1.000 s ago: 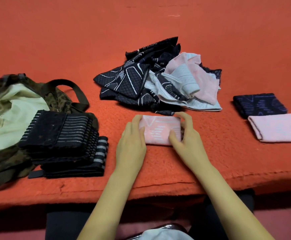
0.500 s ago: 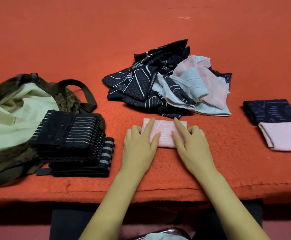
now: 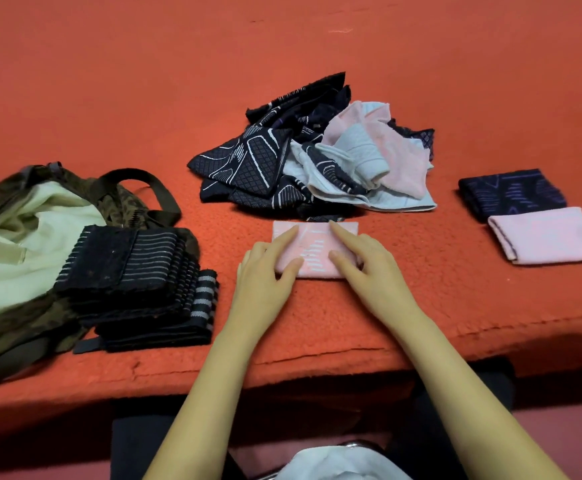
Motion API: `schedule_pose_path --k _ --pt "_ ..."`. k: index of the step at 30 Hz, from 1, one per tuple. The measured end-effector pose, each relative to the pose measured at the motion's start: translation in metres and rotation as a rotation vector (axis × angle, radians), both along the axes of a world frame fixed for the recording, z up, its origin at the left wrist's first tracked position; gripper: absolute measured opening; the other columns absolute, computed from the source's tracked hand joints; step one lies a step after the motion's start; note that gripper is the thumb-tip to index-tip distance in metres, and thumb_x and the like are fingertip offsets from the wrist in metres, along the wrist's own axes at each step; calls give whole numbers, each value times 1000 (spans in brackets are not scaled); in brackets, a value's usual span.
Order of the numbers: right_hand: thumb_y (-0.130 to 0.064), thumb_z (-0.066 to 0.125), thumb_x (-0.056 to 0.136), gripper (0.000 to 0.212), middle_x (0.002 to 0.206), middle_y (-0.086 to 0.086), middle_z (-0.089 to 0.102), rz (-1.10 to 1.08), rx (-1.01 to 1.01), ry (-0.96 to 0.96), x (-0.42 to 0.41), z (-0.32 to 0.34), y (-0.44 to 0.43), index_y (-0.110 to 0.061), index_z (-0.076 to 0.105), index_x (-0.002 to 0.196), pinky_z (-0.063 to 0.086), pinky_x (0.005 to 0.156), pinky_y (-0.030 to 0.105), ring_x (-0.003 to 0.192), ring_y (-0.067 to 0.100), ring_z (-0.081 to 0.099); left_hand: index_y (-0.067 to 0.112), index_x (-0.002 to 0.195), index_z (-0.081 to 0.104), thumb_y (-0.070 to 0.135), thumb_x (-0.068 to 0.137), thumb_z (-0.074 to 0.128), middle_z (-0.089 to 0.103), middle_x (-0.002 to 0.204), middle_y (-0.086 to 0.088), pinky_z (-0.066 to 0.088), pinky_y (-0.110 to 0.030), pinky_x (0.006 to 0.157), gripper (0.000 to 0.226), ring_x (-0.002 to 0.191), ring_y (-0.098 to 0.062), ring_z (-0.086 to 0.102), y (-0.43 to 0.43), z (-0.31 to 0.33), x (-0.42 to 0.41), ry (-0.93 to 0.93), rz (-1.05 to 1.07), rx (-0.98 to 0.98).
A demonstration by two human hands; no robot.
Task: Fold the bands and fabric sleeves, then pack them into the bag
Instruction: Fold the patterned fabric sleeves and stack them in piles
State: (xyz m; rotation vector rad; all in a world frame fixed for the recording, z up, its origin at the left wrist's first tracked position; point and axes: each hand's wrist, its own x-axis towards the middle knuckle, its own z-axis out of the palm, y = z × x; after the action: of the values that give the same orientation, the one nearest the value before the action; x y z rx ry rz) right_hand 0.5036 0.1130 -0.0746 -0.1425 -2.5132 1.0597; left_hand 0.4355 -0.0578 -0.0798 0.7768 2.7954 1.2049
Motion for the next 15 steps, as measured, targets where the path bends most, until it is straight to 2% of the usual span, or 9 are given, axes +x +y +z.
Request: schedule_pose_path --k 1,4,8,12,15 --pt "-26 52 88 46 83 -9 52 -1 0 45 0 0 -1 -18 53 133 36 82 29 82 14 45 40 136 41 48 80 49 55 112 0 34 -31 100 57 107 -17 50 -1 2 0 -26 -16 46" --pt "-18 54 85 41 102 -2 63 -31 -84 117 6 3 2 -18 60 126 33 91 19 95 13 46 41 133 43 39 70 64 54 125 3 35 -20 103 67 115 -10 50 5 15 2 -194 -108 246" --pt "-17 55 85 40 117 -6 60 -87 -312 157 26 13 25 -19 60 124 34 97 12 109 2 52 52 124 45 42 61 70 52 130 4 39 -36 107 68 117 -10 52 42 27 14 -299 -196 360" --pt "-10 52 84 40 119 -5 59 -215 -363 206 58 21 65 -20 59 122 35 99 12 111 -4 52 38 131 48 41 65 71 53 131 4 41 -41 105 70 118 -12 54 96 28 37 -346 -287 373" --pt "-6 50 82 41 116 2 58 -319 -355 231 84 23 99 -16 60 121 35 98 11 107 -5 51 38 132 48 45 68 66 55 129 2 44 -44 101 66 113 -16 58 139 27 58 -394 -336 360"
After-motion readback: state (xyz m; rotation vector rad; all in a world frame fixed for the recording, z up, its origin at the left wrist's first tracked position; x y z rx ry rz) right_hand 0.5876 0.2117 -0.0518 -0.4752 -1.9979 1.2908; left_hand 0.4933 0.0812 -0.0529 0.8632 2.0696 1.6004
